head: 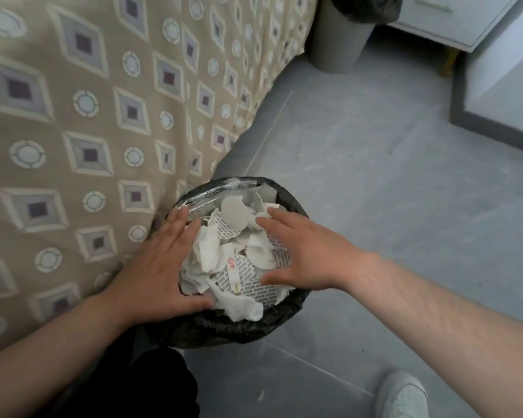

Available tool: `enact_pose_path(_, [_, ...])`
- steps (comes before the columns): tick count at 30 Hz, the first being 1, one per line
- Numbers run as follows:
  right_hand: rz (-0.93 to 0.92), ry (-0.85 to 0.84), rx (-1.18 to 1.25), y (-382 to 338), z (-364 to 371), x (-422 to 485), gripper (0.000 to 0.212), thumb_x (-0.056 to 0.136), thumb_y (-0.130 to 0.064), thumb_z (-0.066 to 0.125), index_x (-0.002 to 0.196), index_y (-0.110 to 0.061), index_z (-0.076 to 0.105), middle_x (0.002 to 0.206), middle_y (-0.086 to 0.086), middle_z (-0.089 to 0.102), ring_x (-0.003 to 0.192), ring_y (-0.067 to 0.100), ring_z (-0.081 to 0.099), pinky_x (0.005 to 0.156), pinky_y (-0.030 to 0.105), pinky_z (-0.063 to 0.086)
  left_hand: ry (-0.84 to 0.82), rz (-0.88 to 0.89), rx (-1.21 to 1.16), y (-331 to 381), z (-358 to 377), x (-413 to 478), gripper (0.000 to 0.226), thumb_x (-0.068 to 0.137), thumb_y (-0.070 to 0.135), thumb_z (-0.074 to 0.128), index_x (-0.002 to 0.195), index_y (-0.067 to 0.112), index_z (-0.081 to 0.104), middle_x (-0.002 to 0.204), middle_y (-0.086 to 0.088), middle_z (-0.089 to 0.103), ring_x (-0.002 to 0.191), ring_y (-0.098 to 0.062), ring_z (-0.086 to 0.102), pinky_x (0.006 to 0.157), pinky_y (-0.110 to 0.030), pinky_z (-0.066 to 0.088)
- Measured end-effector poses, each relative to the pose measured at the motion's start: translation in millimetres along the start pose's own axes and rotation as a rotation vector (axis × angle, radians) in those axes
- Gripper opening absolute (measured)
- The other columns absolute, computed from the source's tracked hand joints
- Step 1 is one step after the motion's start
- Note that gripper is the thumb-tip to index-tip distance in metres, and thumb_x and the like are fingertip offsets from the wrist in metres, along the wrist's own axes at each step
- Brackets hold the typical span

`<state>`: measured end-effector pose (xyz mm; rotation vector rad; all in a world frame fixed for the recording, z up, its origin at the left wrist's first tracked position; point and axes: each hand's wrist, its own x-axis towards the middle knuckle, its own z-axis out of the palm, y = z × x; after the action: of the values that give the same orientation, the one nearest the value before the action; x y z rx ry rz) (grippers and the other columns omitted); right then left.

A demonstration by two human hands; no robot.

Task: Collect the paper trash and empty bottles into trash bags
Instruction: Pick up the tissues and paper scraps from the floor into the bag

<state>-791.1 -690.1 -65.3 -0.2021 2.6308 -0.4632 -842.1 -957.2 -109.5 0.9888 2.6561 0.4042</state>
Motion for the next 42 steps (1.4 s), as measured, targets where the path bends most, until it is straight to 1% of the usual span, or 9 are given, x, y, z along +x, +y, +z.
enact_pose_path(4, [-0.014,-0.067,-0.133,-4,29,8,0.111,0.074,-0.068,0.062,0.152,-0.030,-0.007,0.163,-0.001,-0.008,0.150,0.017,-0.005,0.119,0.036,0.011,-0.019,0.007,0.076,0,6,2,0.131,0.053,0.096,0.037,0.151,0.016,0.003,0.159,-0.005,-0.010,0.146,-0.017,-0.013,0.116,-0.033,-0.001])
enact_pose_path(10, [0.034,-0.001,-0.137,3,31,3,0.105,0.079,-0.065,0.059,0.152,-0.032,-0.009,0.162,0.004,-0.009,0.149,0.023,-0.007,0.121,0.041,0.009,0.032,0.071,-0.024,8,9,13,0.121,0.061,0.090,0.040,0.149,0.012,0.013,0.159,-0.005,0.002,0.147,-0.015,-0.009,0.116,-0.023,-0.007])
enact_pose_path(14, [0.017,0.274,-0.014,21,18,-43,0.082,0.081,-0.065,0.045,0.150,-0.025,0.026,0.159,0.008,0.020,0.146,0.024,0.018,0.119,0.038,0.021,-0.061,0.224,-0.009,14,10,11,0.119,0.061,0.078,0.057,0.149,0.009,0.018,0.159,-0.009,0.007,0.148,-0.020,-0.001,0.118,-0.030,0.002])
enact_pose_path(17, [0.096,0.633,0.140,48,34,-83,0.050,0.082,-0.045,0.050,0.114,-0.008,0.058,0.117,0.008,0.056,0.109,0.020,0.050,0.097,0.024,0.038,-0.091,0.271,0.058,18,15,11,0.119,0.062,0.083,0.051,0.146,0.003,0.025,0.156,-0.016,0.017,0.146,-0.028,0.009,0.118,-0.036,0.008])
enact_pose_path(19, [0.246,0.726,0.249,65,59,-107,0.025,0.082,-0.035,0.052,0.085,-0.011,0.056,0.081,-0.003,0.052,0.077,0.016,0.047,0.072,0.025,0.038,-0.095,0.257,0.066,22,18,14,0.119,0.064,0.089,0.041,0.145,0.003,0.026,0.155,-0.016,0.019,0.146,-0.029,0.011,0.118,-0.037,0.007])
enact_pose_path(23, [0.515,0.265,0.266,60,141,-130,0.014,0.086,-0.030,0.057,0.080,-0.018,0.053,0.075,-0.003,0.059,0.075,0.024,0.057,0.065,0.031,0.040,-0.023,0.271,0.036,29,22,18,0.118,0.066,0.090,0.033,0.147,0.005,0.023,0.157,-0.012,0.015,0.147,-0.021,0.003,0.120,-0.031,0.003])
enact_pose_path(28, [0.207,-0.216,0.258,1,231,-104,0.033,0.088,-0.028,0.056,0.118,-0.015,0.058,0.119,0.013,0.057,0.110,0.035,0.055,0.089,0.036,0.045,0.064,0.084,-0.167,27,28,13,0.103,0.069,0.069,0.045,0.150,0.011,0.018,0.159,-0.004,0.006,0.147,-0.014,-0.003,0.118,-0.034,0.007])
enact_pose_path(32, [0.030,-0.277,0.161,-19,255,-75,0.043,0.087,-0.020,0.058,0.128,-0.013,0.052,0.124,0.019,0.047,0.111,0.040,0.050,0.088,0.042,0.044,0.044,0.066,-0.190,26,30,15,0.103,0.069,0.068,0.044,0.151,0.014,0.013,0.159,0.002,0.000,0.146,-0.008,-0.009,0.116,-0.031,0.004])
enact_pose_path(42, [0.085,-0.276,0.179,-1,282,-55,0.023,0.094,-0.018,0.048,0.107,-0.008,0.064,0.119,0.015,0.056,0.109,0.033,0.054,0.086,0.034,0.043,0.067,0.039,-0.233,27,30,18,0.096,0.074,0.065,0.045,0.150,0.016,0.014,0.159,0.004,0.002,0.146,-0.007,-0.007,0.117,-0.032,0.006])
